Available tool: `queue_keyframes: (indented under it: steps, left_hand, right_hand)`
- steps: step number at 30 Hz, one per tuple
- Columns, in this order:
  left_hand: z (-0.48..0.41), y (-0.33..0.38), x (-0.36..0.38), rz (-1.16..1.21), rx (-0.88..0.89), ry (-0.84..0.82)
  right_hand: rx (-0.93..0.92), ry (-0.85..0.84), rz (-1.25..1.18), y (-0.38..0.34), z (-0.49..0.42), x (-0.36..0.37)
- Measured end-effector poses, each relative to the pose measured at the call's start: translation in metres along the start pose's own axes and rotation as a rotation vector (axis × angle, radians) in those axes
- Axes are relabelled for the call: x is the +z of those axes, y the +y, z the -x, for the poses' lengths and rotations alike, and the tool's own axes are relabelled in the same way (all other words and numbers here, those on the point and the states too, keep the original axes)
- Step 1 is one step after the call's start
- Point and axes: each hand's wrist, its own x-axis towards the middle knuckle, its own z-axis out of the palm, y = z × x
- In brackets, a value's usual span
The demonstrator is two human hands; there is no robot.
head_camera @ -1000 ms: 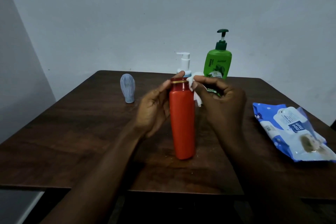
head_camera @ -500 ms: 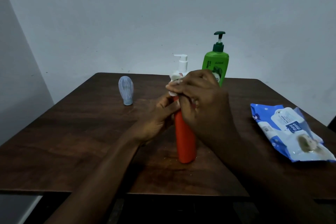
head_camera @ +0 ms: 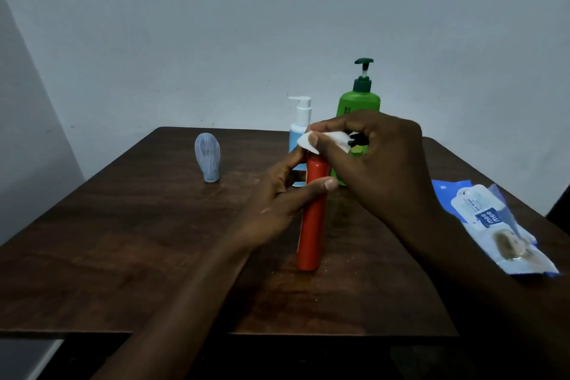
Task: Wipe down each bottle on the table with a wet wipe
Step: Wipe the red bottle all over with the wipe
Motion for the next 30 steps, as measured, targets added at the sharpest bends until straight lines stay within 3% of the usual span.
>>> queue_keyframes:
  steps: [4, 6, 11, 23, 26, 30]
  left_hand:
    - [-0.002, -0.012, -0.004, -0.078, -0.008, 0.037]
    - [-0.002, -0.014, -0.002, -0.060, -0.012, 0.054]
    - [-0.006, -0.013, 0.005, -0.106, 0.008, 0.088]
    - [0.003, -0.004, 0.007, -0.122, -0.024, 0.095]
    - [0.008, -0.010, 0.002, -0.103, -0.041, 0.099]
    - [0.016, -0.015, -0.001, -0.080, -0.044, 0.108]
  right_hand:
    - [-0.297, -0.013, 0.152, 0.006, 0.019, 0.005]
    - [-0.338, -0.016, 0.125, 0.014, 0.029, 0.003]
    - [-0.147, -0.006, 0.075, 0.021, 0.017, -0.011]
    - [0.298, -0.325, -0.143, 0.031, -0.032, -0.008]
    - [0.281, -0.315, -0.195, 0.035, -0.020, -0.009]
    - [0.116, -0.220, -0.193, 0.026, 0.002, -0.011]
